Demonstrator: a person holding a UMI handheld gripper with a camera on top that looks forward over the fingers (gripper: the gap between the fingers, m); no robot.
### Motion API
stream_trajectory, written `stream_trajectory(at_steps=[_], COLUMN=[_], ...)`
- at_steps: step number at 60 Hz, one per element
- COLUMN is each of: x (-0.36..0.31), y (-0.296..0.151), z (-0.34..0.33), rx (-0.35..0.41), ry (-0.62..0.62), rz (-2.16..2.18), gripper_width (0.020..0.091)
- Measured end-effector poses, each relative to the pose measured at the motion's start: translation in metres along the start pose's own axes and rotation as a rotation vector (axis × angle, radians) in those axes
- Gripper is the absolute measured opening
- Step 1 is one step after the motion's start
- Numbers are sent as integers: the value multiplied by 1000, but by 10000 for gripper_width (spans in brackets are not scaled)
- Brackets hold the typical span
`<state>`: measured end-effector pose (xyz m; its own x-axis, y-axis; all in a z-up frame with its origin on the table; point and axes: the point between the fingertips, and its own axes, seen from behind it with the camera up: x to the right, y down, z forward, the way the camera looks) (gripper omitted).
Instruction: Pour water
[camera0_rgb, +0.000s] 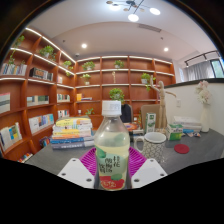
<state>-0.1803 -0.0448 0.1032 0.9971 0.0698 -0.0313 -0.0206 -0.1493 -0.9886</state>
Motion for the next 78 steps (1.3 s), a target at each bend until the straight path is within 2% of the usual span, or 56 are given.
stream_trajectory(at_steps=[13,19,26,36,43,45,61,78], x=[7,3,-3,2,17,19,48,51], y=[-1,-6,-13,-47,-61,-74,-91,-88], z=[8,28,46,59,79,68,94,94], rx=[-51,-87,-93,-39,36,34,112,79], ry=[3,-14,-65,-126,-167,-176,-237,-239], rz=[99,336,686,1201,1458,1542,1977,2058], gripper_width=[365,366,366,381,381,381,380,381])
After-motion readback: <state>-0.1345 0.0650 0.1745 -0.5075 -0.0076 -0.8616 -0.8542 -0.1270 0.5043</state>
